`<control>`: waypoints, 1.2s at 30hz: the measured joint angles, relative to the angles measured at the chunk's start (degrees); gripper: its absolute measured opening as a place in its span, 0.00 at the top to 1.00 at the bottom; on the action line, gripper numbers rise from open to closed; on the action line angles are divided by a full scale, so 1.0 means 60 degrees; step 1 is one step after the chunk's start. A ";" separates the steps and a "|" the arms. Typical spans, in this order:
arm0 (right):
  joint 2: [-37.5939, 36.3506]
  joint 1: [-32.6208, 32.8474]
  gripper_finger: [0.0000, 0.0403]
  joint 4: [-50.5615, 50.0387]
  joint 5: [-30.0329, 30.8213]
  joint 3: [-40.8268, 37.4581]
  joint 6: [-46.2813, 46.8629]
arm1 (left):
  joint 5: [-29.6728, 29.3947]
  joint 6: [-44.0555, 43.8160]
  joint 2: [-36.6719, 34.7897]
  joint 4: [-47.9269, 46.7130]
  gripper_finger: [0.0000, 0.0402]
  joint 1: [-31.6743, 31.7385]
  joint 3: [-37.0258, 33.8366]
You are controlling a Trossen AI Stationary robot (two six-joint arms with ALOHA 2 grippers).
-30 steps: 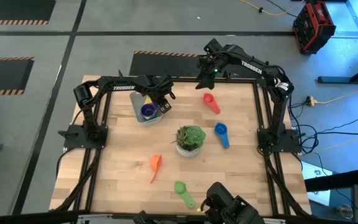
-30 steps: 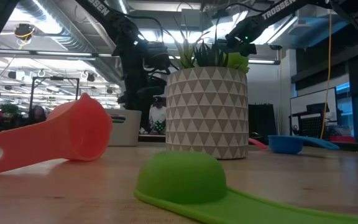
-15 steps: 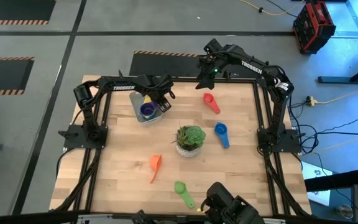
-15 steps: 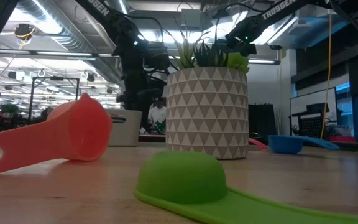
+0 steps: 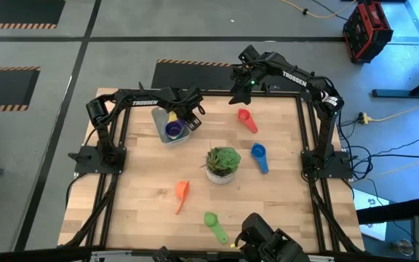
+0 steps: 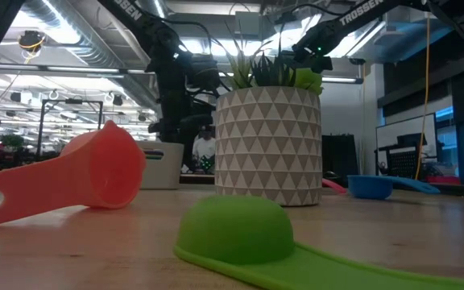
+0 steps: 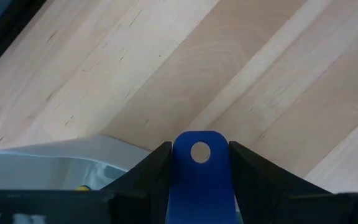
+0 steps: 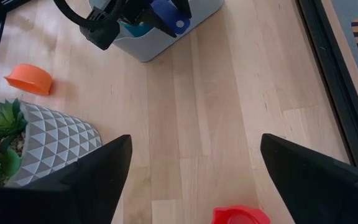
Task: Nest measuring cups in basket
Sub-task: Stack the violet measuring cup on top of the yellow measuring cup in the gray bin
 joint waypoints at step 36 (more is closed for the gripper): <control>0.0000 -0.0004 0.10 -0.0001 0.0004 0.0000 -0.0004 | -0.1169 -0.3693 -0.0430 -0.0369 0.65 -0.0051 0.0000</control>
